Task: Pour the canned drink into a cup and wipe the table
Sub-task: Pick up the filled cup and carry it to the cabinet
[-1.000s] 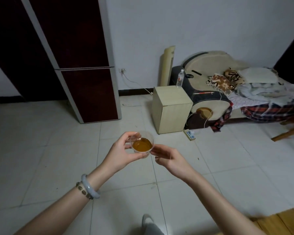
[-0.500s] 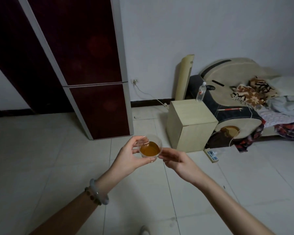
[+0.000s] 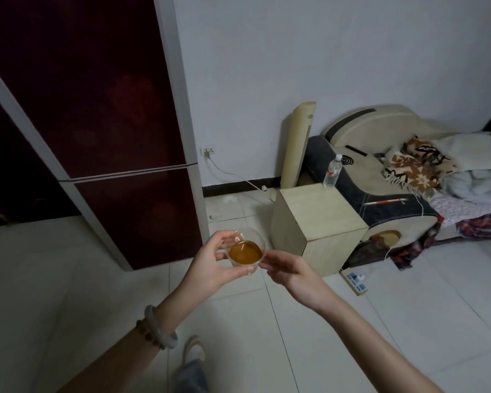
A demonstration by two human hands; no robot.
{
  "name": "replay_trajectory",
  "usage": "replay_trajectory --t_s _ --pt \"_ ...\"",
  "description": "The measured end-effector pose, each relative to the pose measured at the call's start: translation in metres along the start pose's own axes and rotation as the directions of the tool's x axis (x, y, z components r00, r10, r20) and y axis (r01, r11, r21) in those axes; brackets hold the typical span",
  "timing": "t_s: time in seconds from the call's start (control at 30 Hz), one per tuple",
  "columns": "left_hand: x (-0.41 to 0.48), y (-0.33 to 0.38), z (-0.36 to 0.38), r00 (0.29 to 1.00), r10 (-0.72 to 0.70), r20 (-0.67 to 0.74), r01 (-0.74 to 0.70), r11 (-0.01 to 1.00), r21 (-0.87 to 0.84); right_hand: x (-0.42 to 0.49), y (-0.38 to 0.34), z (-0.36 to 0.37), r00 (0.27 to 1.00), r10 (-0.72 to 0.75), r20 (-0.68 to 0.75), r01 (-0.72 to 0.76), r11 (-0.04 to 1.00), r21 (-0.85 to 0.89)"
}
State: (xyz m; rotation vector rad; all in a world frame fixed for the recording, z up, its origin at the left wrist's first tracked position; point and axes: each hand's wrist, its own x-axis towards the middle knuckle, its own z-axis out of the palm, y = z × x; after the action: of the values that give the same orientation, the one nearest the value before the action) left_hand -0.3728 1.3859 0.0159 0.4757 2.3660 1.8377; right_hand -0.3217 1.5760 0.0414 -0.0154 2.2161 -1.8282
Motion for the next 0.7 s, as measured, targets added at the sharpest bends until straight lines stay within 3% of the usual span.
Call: replay_trajectory --t_s 0.43,0.7 --pt "0.246 -0.043 -0.094 0.959 0.076 0.272 -0.079 0.997 -0.001 0.209 -0.056 -0.01 0.963 0.03 -0.269 -0.022 0.999 0.031" --pt "0.359 -0.062 -0.105 0.9 0.088 0.427 -0.089 0.996 -0.019 0.294 -0.063 -0.033 0.921 0.084 -0.382 -0.064 0.996 0.066"
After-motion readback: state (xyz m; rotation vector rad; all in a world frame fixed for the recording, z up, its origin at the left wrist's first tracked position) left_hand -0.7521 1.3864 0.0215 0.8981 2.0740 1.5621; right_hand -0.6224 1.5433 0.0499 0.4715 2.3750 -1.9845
